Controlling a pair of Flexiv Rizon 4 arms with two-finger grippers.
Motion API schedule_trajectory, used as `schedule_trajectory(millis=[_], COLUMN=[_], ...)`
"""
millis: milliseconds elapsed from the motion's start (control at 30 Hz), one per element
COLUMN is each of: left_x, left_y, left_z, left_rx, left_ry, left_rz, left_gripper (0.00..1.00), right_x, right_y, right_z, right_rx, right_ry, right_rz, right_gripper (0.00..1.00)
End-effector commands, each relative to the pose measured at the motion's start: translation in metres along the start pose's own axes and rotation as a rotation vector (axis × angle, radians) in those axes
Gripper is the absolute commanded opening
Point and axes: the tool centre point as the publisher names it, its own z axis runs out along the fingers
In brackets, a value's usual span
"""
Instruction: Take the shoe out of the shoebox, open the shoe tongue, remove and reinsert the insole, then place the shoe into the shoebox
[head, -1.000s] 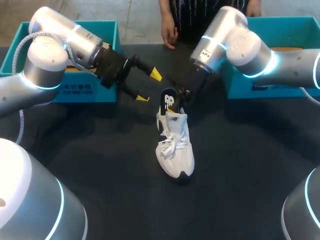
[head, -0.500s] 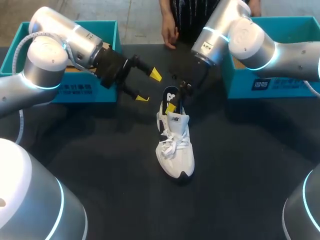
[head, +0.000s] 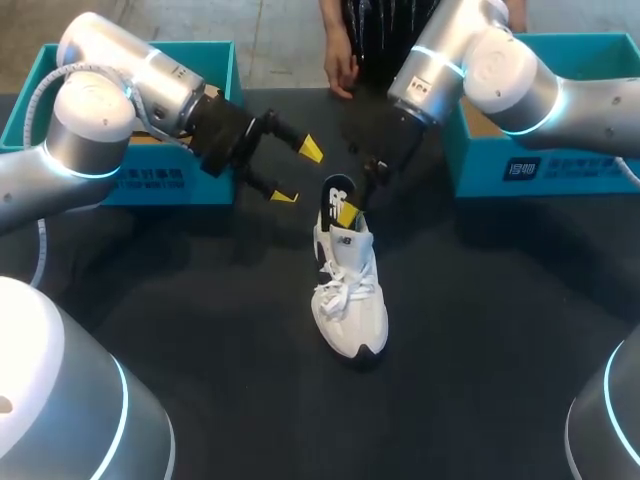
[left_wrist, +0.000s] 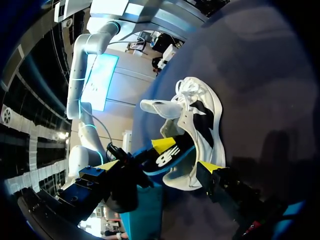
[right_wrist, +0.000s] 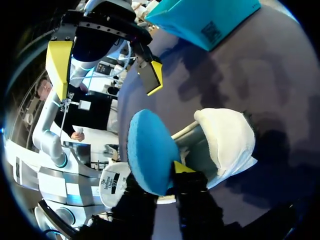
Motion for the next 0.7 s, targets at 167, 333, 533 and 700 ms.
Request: schedule_trajectory(millis=[167, 333, 533, 700], left_x=[0.001, 0.001, 0.001, 0.001], left_y=[-0.003, -0.004, -0.003, -0.003], left_z=[0.001, 0.000, 0.000, 0.000], left_rx=[-0.007, -0.006, -0.003, -0.004], left_ry=[0.002, 0.003, 0.002, 0.001], left_rz=[-0.005, -0.004, -0.003, -0.005], left_gripper=[1.00, 1.00, 1.00, 1.00], right_x=[-0.010, -0.010, -0.007, -0.004], right_y=[-0.002, -0.008, -0.011, -0.007], right_z=[0.016, 0.023, 0.027, 0.023], right_rx=[0.009, 0.022, 0.052, 0.054], right_ry=[0.038, 0.051, 0.059, 0.043], right_rz=[0.020, 0.039, 0.054, 0.047], right_gripper=[0.00, 0.00, 0.00, 0.24])
